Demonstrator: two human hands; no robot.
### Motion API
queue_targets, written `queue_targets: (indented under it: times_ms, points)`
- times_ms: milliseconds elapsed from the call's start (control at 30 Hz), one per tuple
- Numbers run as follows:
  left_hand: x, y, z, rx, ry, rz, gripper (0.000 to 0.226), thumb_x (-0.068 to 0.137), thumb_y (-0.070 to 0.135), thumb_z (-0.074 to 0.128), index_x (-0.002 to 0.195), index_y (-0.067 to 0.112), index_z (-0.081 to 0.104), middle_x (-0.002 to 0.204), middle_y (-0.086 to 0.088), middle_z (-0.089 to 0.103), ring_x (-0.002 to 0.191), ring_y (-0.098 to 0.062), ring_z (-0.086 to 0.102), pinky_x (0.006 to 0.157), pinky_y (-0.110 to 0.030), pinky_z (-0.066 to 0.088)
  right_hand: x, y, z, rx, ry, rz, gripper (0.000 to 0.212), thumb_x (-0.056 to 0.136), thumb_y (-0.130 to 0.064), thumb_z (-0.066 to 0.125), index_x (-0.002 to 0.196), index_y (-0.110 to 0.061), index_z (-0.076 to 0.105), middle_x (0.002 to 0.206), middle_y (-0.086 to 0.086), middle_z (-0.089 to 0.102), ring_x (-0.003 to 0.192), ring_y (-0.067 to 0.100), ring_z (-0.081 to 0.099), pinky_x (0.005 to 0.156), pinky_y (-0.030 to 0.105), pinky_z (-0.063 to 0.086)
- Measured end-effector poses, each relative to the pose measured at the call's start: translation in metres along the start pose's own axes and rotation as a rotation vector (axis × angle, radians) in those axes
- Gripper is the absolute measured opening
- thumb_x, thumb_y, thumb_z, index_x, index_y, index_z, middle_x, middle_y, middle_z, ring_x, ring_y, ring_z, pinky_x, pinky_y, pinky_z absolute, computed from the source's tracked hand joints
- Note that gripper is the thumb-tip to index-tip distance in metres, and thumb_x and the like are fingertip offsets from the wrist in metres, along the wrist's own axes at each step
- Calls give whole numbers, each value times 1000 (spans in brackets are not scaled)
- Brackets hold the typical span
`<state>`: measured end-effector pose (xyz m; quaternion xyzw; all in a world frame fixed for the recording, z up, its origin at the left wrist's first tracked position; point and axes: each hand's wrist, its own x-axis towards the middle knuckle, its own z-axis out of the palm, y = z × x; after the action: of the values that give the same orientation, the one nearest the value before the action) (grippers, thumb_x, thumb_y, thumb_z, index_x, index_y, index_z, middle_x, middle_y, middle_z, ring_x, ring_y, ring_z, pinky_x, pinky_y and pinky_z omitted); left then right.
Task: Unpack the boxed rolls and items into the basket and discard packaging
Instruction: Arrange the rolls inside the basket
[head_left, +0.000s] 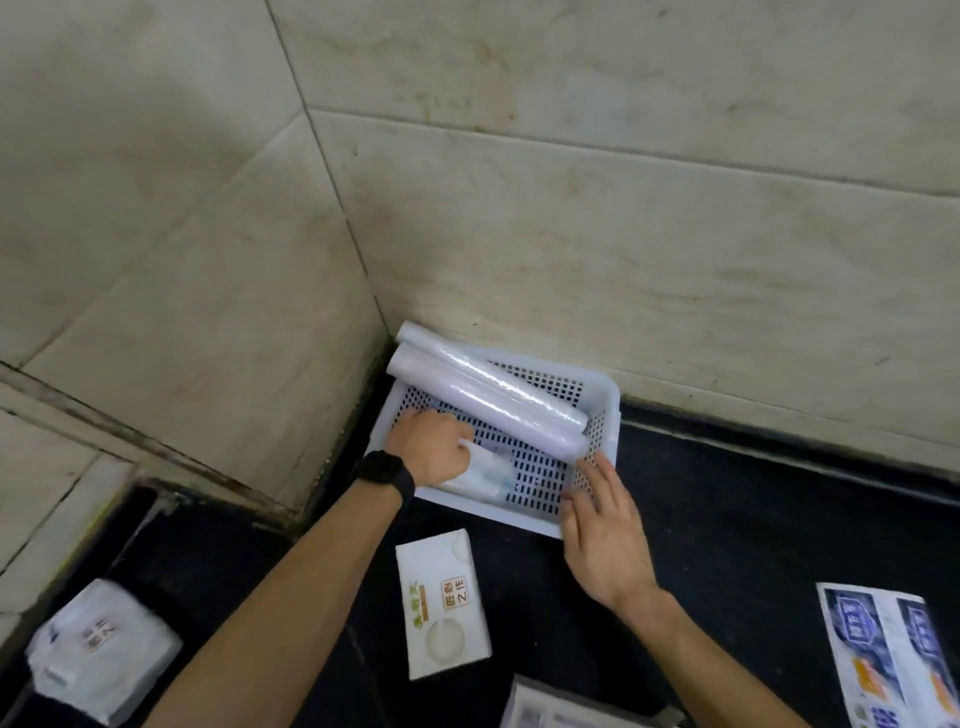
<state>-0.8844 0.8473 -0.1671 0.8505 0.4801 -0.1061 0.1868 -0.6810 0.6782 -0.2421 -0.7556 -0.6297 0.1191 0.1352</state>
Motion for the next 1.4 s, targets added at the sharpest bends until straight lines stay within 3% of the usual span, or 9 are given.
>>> queue_targets:
  times_ms: [133, 267, 433, 567, 700, 867, 1133, 1233, 1400]
  points:
    - [8, 5, 29, 55, -137, -62, 40, 91, 23, 46, 129, 29, 59, 128, -1, 53, 114, -27, 53, 98, -38, 41, 1, 2, 2, 31, 10, -26, 54, 98, -34, 26, 127, -7, 62, 158, 11, 34, 153, 22, 6, 122, 43, 23]
    - [12, 2, 41, 188, -144, -121, 49, 90, 23, 46, 138, 31, 50, 140, -3, 49, 128, -26, 45, 114, -48, 25, 1, 2, 0, 58, 4, -26, 51, 98, -34, 27, 120, -9, 65, 160, 9, 30, 153, 19, -1, 121, 34, 11]
    - [14, 6, 35, 305, -75, -111, 51, 82, 20, 54, 132, 19, 43, 131, -8, 50, 123, -30, 44, 110, -49, 28, 0, -1, -3, 90, -14, 4, 54, 98, -36, 25, 125, -10, 63, 162, 6, 25, 152, 17, -5, 122, 33, 13]
    - [21, 7, 38, 228, -136, -35, 71, 77, 20, 57, 144, 29, 36, 140, -4, 45, 130, -28, 39, 115, -53, 22, 0, -2, -3, 98, -15, 12, 54, 97, -37, 24, 123, -10, 63, 161, 5, 27, 153, 17, -3, 122, 39, 25]
    - [27, 15, 41, 99, -237, -58, 66, 79, 18, 57, 141, 36, 42, 130, -2, 55, 119, -25, 51, 105, -41, 38, 0, -1, -2, 106, -33, 27, 53, 97, -37, 23, 119, -13, 64, 162, 4, 26, 153, 15, -5, 121, 41, 28]
    - [30, 15, 41, 164, -251, -100, 53, 79, 24, 57, 132, 30, 51, 126, -4, 54, 116, -26, 52, 106, -45, 36, 2, -1, -3, 88, -61, 26, 55, 97, -38, 22, 125, -12, 61, 163, 3, 23, 153, 15, -8, 122, 40, 25]
    - [30, 18, 32, 134, -328, -110, 30, 81, 22, 55, 110, 28, 61, 112, 0, 63, 88, -21, 56, 67, -26, 43, -1, -7, -14, 114, -87, 43, 54, 98, -37, 23, 132, -11, 56, 164, 1, 19, 151, 11, -11, 120, 33, 18]
    - [30, 17, 32, 150, -327, -107, 21, 83, 24, 55, 103, 28, 59, 115, -2, 63, 92, -22, 57, 71, -28, 43, -1, -7, -13, 120, -82, 48, 53, 99, -36, 24, 132, -10, 57, 163, 2, 21, 151, 11, -10, 122, 37, 20]
    - [31, 9, 47, 213, -261, -130, 56, 85, 26, 56, 138, 26, 40, 140, -7, 43, 129, -28, 40, 108, -46, 30, -1, -6, -13, 122, -95, 43, 59, 98, -39, 19, 131, -10, 57, 163, 3, 22, 152, 14, -9, 121, 41, 26]
